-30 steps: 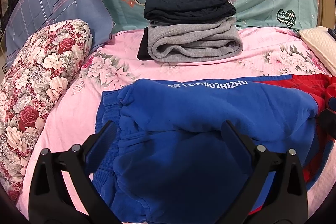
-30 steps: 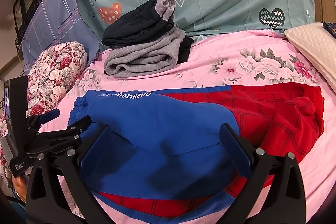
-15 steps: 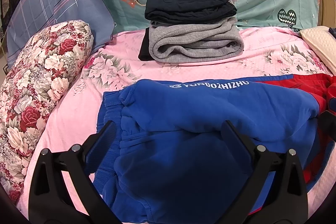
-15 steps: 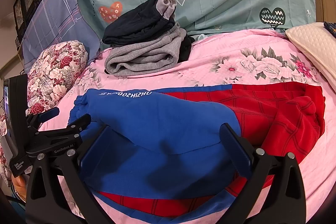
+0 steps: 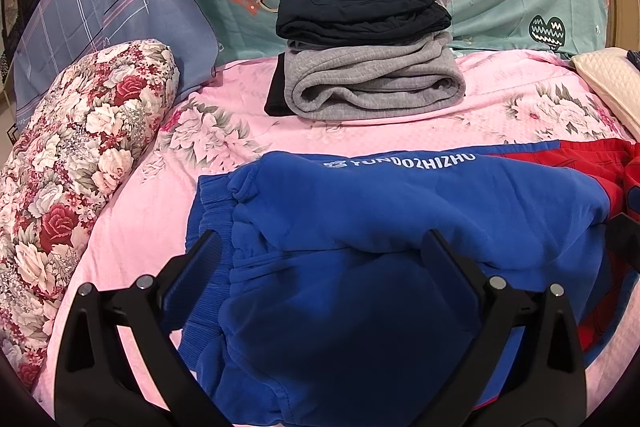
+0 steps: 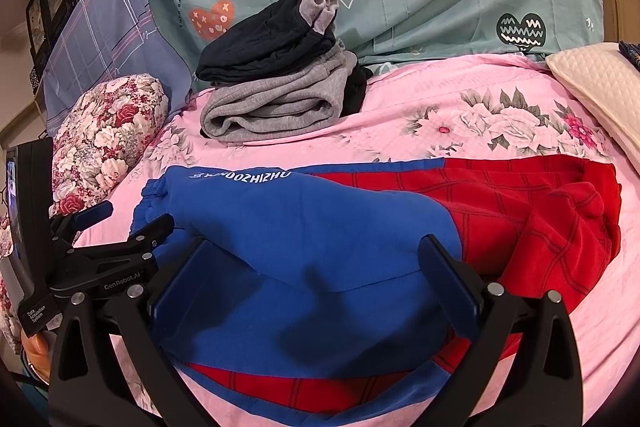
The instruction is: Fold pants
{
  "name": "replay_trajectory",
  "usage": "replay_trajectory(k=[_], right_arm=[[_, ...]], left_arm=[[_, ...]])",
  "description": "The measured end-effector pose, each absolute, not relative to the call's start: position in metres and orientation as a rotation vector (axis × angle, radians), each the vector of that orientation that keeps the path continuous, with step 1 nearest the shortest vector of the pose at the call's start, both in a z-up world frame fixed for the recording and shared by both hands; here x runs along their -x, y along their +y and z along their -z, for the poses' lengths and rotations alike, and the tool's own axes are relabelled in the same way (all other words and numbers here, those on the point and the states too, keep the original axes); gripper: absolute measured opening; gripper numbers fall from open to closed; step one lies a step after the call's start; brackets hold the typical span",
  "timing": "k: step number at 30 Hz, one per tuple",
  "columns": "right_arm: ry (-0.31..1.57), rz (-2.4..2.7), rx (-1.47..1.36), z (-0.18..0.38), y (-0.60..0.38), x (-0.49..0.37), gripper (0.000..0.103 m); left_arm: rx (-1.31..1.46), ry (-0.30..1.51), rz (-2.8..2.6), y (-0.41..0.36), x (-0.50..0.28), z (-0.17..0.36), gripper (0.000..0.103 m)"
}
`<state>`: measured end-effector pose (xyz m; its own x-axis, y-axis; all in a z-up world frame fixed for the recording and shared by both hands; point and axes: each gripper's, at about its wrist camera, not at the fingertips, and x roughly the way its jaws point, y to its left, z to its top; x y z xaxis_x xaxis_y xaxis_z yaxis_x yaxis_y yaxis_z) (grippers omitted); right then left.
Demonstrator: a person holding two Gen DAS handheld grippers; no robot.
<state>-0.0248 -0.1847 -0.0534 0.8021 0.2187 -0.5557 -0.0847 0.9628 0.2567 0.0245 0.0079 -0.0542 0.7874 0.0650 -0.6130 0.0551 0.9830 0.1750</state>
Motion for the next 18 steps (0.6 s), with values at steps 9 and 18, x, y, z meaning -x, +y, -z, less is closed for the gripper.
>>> replay_trajectory(k=[9,18], right_arm=[[0.626,-0.167,-0.226,0.0528,-0.1865,0.0229,0.102],[0.629,-0.168,-0.225,0.0532,-0.1855,0.0226,0.102]], left_arm=[[-0.189,0.665,-0.006,0.0083,-0.0248,0.0542,0.101],[-0.189,0.666,-0.005,0.0077,-0.0247,0.0542,0.101]])
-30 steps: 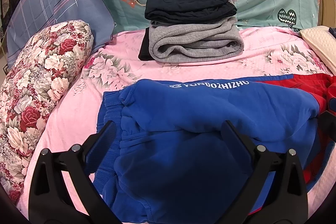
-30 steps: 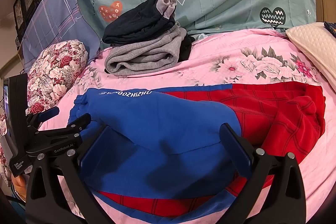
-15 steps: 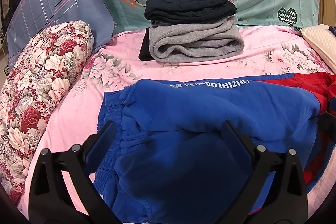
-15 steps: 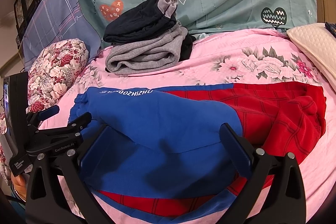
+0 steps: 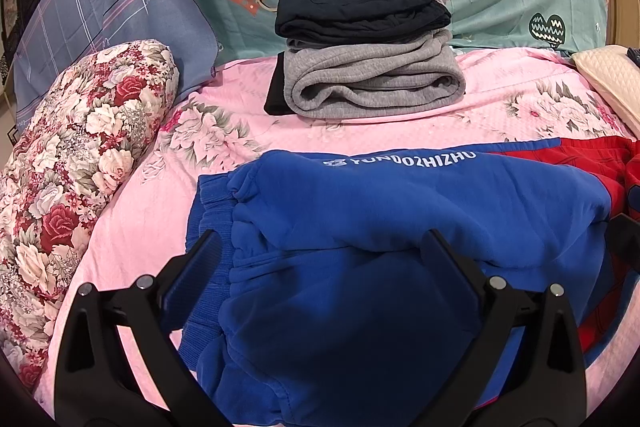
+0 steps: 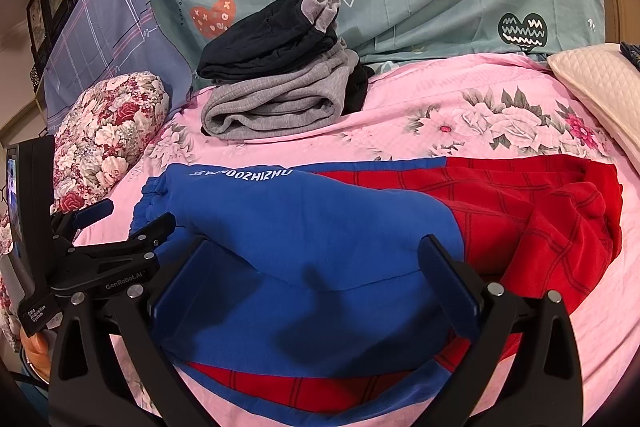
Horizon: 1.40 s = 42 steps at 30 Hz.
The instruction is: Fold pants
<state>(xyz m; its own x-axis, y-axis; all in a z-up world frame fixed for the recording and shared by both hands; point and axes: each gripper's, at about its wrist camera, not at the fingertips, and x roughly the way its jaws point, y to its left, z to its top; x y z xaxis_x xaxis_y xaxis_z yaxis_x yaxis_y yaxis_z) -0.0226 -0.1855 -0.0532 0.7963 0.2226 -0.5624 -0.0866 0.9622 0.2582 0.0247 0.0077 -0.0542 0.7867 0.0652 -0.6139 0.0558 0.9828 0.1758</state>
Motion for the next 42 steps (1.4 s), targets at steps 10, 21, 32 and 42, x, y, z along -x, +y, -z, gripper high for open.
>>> replay_trajectory(k=[10,21,32,42], right_arm=[[0.626,-0.167,-0.221,0.052,-0.185,0.023,0.102],[0.575,-0.088,-0.355,0.003,-0.272,0.06,0.102],[0.832,0.124,-0.607,0.063,-0.395,0.095,0.102],[1.008,0.191,-0.178,0.079,-0.291,-0.009,0.1]], left_arm=[[-0.183,0.679,0.002,0.008,-0.026,0.057,0.101],[0.024,0.76,0.147,0.07,-0.001,0.019,0.101],[0.244,1.006,0.176,0.155,0.028,0.064,0.101],[0.454,1.121,0.249,0.158,0.027,0.09,0.101]])
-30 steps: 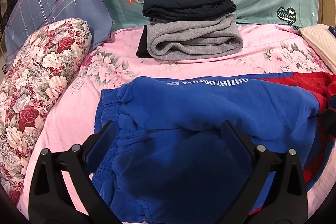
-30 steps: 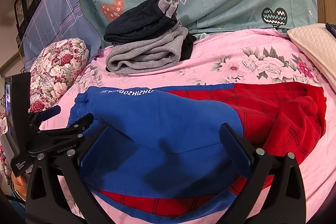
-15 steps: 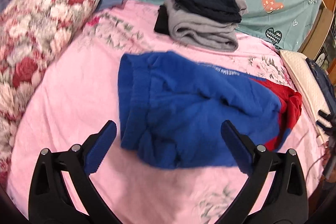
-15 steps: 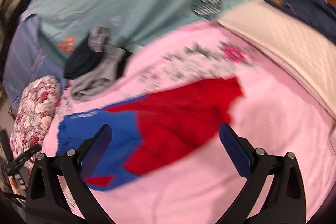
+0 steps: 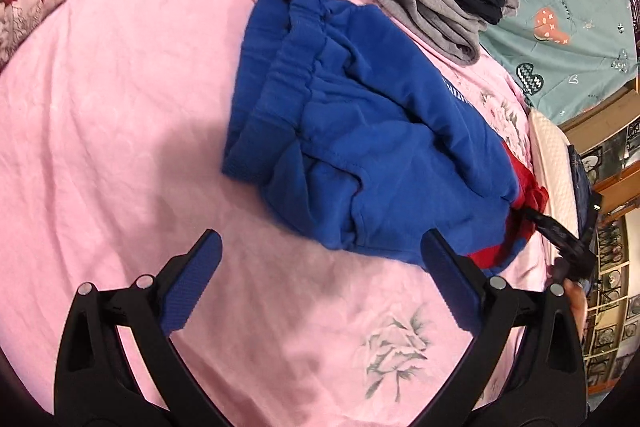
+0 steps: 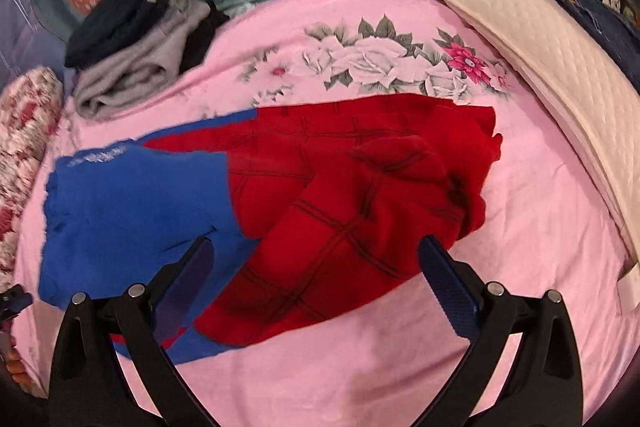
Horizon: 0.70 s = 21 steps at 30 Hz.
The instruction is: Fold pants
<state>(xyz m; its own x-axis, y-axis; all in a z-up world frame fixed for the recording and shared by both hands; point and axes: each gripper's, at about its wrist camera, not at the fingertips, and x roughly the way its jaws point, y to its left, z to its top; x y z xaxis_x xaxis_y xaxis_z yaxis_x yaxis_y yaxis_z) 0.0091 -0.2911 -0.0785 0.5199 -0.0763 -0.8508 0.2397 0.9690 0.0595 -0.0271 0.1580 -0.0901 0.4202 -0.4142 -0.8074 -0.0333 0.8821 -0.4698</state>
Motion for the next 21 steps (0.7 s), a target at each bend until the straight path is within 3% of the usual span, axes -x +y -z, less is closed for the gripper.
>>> replay_trajectory(k=[1,2,3,4,5,10,13,15,16,17,21], right_arm=[[1.034,0.187,-0.18,0.089,-0.295,-0.011,0.087],[1.052,0.146,-0.223,0.097,-0.302,-0.008,0.054],[1.059,0.098,-0.28,0.103,-0.311,-0.005,0.034],[1.046,0.052,-0.339,0.106,-0.32,0.005,0.007],[1.023,0.037,-0.345,0.103,-0.324,0.014,0.004],[0.865,-0.045,-0.475,0.074,-0.355,0.096,0.003],[0.867,-0.037,-0.575,0.081,-0.37,0.144,0.004],[0.916,-0.019,-0.651,0.098,-0.378,0.166,0.017],[0.933,0.013,-0.677,0.105,-0.384,0.174,0.043],[0.914,0.074,-0.703,0.108,-0.393,0.185,0.063],[0.797,0.097,-0.775,0.098,-0.414,0.203,0.074]], left_arm=[[0.451,1.126,0.256,0.156,0.028,0.092,0.101],[0.447,1.13,0.26,0.155,0.028,0.093,0.101],[0.444,1.133,0.264,0.154,0.027,0.095,0.101],[0.446,1.14,0.264,0.152,0.024,0.098,0.101],[0.455,1.147,0.26,0.152,0.021,0.1,0.101],[0.519,1.136,0.256,0.153,0.008,0.108,0.101],[0.539,1.129,0.255,0.149,0.001,0.108,0.101],[0.549,1.127,0.263,0.145,-0.004,0.109,0.101],[0.55,1.121,0.248,0.143,-0.007,0.109,0.101],[0.552,1.118,0.243,0.14,-0.009,0.108,0.1],[0.568,1.094,0.222,0.137,-0.015,0.108,0.099]])
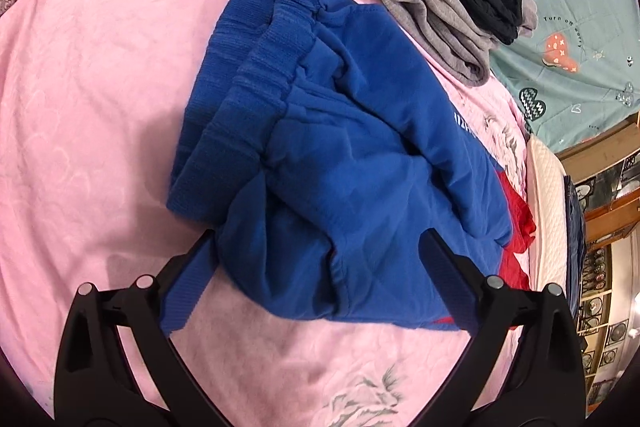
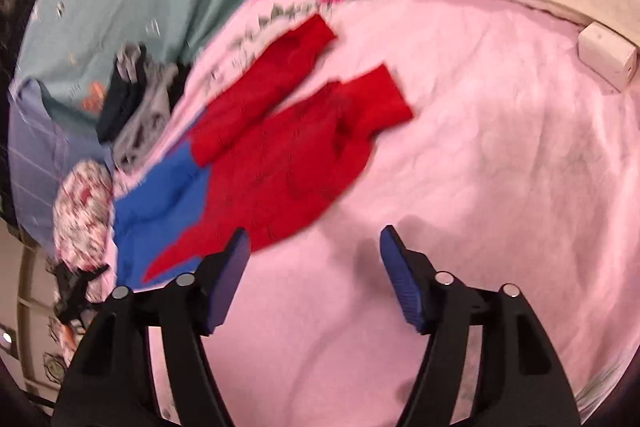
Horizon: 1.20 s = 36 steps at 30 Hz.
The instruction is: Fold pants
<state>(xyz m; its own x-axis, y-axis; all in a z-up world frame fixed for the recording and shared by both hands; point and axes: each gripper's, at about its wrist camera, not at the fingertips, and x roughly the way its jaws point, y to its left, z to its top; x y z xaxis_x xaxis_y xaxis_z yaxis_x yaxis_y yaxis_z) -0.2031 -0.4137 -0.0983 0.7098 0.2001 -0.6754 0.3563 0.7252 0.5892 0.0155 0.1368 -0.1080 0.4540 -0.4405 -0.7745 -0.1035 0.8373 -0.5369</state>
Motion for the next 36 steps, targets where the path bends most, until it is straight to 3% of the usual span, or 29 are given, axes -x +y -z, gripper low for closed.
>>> replay_trajectory(k=[2,4,6,12,13,14,15,17,25,29,31,32,33,35,36], right_arm=[[0.8,0.121,-0.763,0.101,-0.42,0.198,0.075],[0.811,0.161,-0.743,0.107,-0.425,0.189,0.075],[0.802,0.158,-0.767,0.113,-0.43,0.182,0.075],[0.781,0.03,-0.791,0.121,-0.439,0.153,0.075],[0.785,0.018,-0.773,0.121,-0.436,0.148,0.067],[0.809,0.02,-0.747,0.121,-0.432,0.141,0.035],[0.826,0.016,-0.753,0.122,-0.431,0.138,0.02],[0.828,0.016,-0.763,0.121,-0.431,0.137,0.014],[0.725,-0.092,-0.663,0.041,-0.407,0.17,0.013],[0.751,-0.11,-0.65,0.034,-0.394,0.198,0.013],[0.833,-0.092,-0.624,0.052,-0.382,0.212,0.017],[0.88,-0.075,-0.585,0.06,-0.376,0.215,0.03],[0.941,-0.049,-0.529,0.071,-0.368,0.219,0.036],[1.012,-0.013,-0.473,0.08,-0.364,0.221,0.041],[1.004,-0.013,-0.484,0.077,-0.369,0.22,0.045]], left_arm=[[0.579,1.078,0.212,0.139,-0.016,0.108,0.092],[0.57,1.069,0.208,0.139,-0.017,0.108,0.072],[0.54,1.077,0.208,0.136,-0.021,0.112,0.027],[0.482,1.078,0.216,0.127,-0.023,0.111,0.016],[0.484,1.075,0.217,0.128,-0.023,0.109,0.016],[0.49,1.072,0.22,0.13,-0.023,0.107,0.015],[0.499,1.065,0.223,0.133,-0.023,0.105,0.014],[0.512,1.036,0.241,0.14,-0.022,0.092,0.014],[0.448,0.854,0.297,0.169,0.023,0.009,0.013],[0.39,0.909,0.264,0.183,0.045,0.023,0.015],[0.321,0.983,0.227,0.183,0.051,0.05,0.023],[0.292,1.016,0.205,0.185,0.054,0.063,0.035],[0.271,1.049,0.173,0.191,0.057,0.076,0.05],[0.278,1.072,0.149,0.206,0.062,0.086,0.067],[0.293,1.067,0.13,0.214,0.065,0.086,0.07]])
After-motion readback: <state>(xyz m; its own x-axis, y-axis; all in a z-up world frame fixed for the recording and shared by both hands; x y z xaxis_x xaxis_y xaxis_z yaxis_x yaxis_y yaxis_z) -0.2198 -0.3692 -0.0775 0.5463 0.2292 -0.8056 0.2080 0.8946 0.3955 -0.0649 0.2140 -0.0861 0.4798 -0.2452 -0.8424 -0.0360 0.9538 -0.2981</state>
